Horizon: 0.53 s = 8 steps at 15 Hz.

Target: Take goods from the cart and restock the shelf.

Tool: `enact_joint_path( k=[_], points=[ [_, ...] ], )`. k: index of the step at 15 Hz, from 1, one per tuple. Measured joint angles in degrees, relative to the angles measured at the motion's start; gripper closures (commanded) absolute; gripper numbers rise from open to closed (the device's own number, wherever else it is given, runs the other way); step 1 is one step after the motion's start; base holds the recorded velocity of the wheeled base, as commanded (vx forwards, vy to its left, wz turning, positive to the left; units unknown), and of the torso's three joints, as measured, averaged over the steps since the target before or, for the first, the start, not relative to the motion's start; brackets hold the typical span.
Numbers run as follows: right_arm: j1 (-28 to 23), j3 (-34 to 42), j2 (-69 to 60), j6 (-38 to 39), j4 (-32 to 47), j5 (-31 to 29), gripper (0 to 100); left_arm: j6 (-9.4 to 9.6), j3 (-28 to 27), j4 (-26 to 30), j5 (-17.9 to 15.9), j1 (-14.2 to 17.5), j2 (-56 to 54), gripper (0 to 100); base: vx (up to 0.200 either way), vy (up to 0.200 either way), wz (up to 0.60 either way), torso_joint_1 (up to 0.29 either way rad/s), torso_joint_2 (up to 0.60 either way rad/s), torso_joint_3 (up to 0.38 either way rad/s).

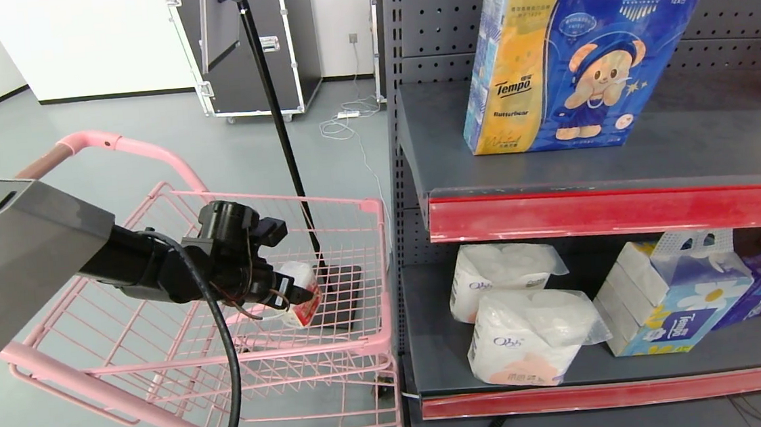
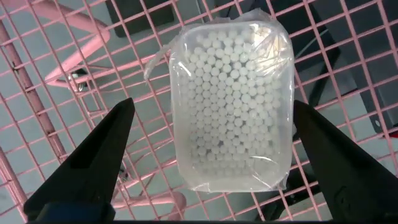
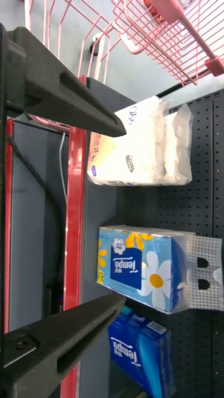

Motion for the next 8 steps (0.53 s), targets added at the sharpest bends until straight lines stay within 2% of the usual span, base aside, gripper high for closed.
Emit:
enact_joint_path(
  k=[8],
  points=[
    [0.0, 0.0, 0.0, 0.0, -0.02, 0.0, 0, -0.05, 0.52, -0.15, 0.28, -0.13, 0.79, 0, 0.0, 0.0, 0.0, 0.0, 0.0, 0.0]
  ],
)
